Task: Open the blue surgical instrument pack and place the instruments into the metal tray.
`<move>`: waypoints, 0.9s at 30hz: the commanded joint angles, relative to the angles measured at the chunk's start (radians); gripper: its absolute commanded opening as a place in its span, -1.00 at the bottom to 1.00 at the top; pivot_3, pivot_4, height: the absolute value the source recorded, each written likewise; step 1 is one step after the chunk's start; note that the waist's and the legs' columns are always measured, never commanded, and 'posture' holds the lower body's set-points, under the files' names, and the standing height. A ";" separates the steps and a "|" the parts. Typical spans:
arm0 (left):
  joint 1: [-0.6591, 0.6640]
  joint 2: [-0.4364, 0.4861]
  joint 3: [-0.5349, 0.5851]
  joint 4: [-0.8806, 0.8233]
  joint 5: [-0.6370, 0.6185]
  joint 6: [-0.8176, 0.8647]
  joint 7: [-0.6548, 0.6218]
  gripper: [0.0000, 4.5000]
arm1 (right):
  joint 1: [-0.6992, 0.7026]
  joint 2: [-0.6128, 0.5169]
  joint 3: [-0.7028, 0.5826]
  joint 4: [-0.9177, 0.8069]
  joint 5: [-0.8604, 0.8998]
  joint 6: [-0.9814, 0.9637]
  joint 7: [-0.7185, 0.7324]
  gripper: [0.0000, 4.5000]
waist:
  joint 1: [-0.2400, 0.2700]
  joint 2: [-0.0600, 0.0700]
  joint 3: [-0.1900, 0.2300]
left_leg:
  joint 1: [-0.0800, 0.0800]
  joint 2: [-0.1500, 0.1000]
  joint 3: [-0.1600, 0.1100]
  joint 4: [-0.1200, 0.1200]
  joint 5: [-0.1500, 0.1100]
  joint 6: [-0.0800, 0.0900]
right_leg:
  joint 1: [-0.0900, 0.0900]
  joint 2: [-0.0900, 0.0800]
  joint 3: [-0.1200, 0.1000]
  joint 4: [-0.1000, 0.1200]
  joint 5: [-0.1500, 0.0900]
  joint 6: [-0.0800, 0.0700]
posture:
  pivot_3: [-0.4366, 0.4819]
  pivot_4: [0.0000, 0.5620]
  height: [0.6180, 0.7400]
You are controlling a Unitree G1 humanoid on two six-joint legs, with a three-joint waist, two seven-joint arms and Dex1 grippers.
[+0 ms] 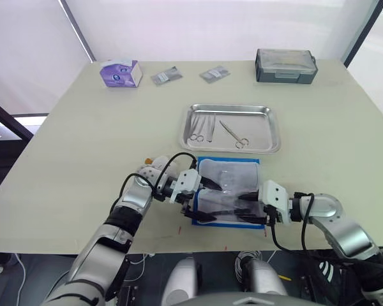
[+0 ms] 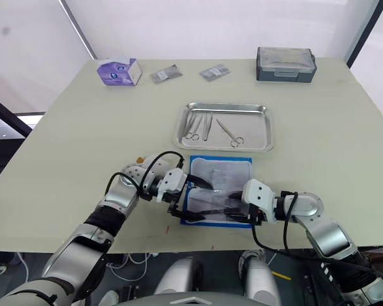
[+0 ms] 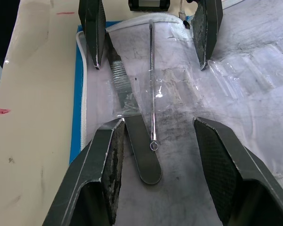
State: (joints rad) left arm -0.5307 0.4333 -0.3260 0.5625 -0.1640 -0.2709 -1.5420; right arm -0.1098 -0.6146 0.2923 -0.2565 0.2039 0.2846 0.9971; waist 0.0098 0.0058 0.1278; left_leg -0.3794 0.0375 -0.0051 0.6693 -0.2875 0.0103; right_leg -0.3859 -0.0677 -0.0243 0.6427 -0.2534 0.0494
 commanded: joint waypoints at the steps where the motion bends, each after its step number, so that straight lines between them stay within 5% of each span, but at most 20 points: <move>1: 0.060 0.016 -0.079 0.087 0.099 0.025 -0.013 1.00 | 0.023 -0.025 -0.036 -0.072 0.070 0.036 0.037 0.07 | 0.001 0.000 0.000 | 0.000 0.000 0.000 0.000 0.000 0.000 | 0.000 0.000 0.000 0.000 0.000 0.000 | -0.05 -0.47 0.79; 27: 0.060 0.014 -0.081 0.084 0.098 0.028 -0.014 1.00 | -0.046 0.010 -0.025 0.023 -0.012 0.018 -0.038 0.07 | 0.001 0.000 0.000 | 0.000 0.000 0.000 0.000 0.000 0.000 | 0.000 0.000 0.000 0.000 0.000 0.000 | -0.05 -0.47 0.79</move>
State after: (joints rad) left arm -0.5306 0.4327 -0.3258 0.5627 -0.1640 -0.2712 -1.5421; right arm -0.1466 -0.6072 0.2659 -0.2241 0.2007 0.3088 0.9661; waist 0.0110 0.0057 0.1277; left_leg -0.3794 0.0375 -0.0050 0.6693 -0.2875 0.0103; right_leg -0.3859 -0.0677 -0.0242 0.6427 -0.2535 0.0494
